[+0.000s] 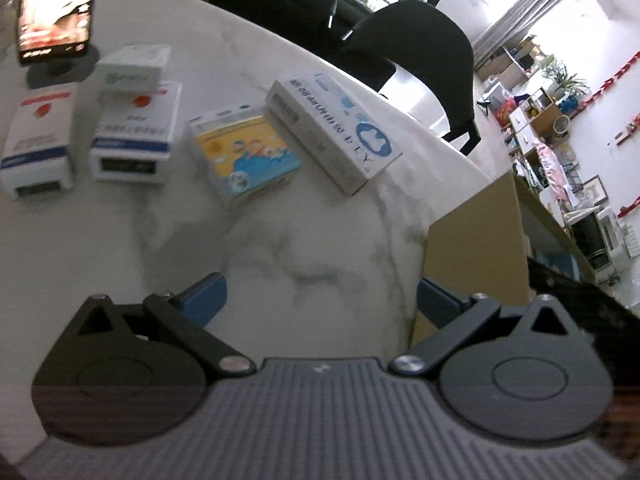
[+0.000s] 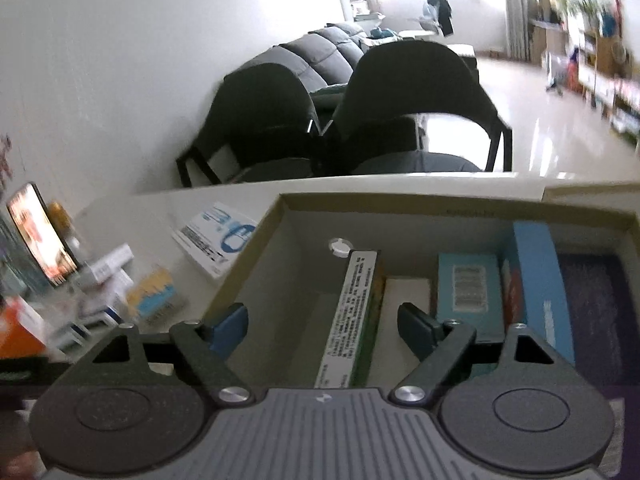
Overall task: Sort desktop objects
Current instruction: 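Move the left tool to the white box with blue circle while the right tool withdraws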
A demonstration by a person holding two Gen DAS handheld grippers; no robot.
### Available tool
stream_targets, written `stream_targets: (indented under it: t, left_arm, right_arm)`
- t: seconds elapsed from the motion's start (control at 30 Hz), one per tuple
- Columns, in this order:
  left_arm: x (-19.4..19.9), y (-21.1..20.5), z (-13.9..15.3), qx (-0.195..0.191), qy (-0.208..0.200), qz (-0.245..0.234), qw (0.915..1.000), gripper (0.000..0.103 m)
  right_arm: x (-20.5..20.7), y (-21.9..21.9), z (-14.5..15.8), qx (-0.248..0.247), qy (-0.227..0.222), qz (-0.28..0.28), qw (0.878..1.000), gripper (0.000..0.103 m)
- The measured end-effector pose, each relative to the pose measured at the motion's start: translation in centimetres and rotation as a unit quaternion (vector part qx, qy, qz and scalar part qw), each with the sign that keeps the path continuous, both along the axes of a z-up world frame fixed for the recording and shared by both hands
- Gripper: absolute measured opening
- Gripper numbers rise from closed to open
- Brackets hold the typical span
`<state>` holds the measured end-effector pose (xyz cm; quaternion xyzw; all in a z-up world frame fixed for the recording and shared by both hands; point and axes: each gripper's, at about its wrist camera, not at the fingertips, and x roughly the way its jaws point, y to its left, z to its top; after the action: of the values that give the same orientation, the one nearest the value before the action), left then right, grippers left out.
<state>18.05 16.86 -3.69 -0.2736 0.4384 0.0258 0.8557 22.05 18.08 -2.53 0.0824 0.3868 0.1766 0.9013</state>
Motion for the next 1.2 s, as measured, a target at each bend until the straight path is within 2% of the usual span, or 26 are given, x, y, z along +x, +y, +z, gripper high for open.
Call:
stream_targets:
  t: [0.2, 0.47, 0.87, 1.07, 1.2]
  left_arm:
    - [3.2, -0.8, 0.4, 0.021, 0.016, -0.005, 0.9996, 0.103]
    - [7.2, -0.9, 0.5, 0.103, -0.002, -0.014, 0.9946, 0.103]
    - [12.5, -0.7, 2.6, 0.041, 0.036, 0.016, 0.9984, 0.103]
    - [15.2, -1.2, 1.2, 0.007, 0.073, 0.038, 0.9966, 0.103]
    - [16.7, -1.7, 0.2, 0.01, 0.102, 0.064, 0.9926, 0.103]
  right_arm:
    - [-0.1, -1.5, 1.0, 0.065, 0.002, -0.007, 0.998, 0.089]
    - [-0.8, -2.6, 1.8, 0.106, -0.011, -0.011, 0.994, 0.092]
    - [-1.4, -3.2, 2.0, 0.124, -0.02, -0.026, 0.992, 0.092]
    - [-2.2, -4.0, 2.5, 0.112, -0.055, -0.063, 0.99, 0.095]
    - [-2.2, -4.8, 2.5, 0.128, -0.059, -0.079, 0.987, 0.095]
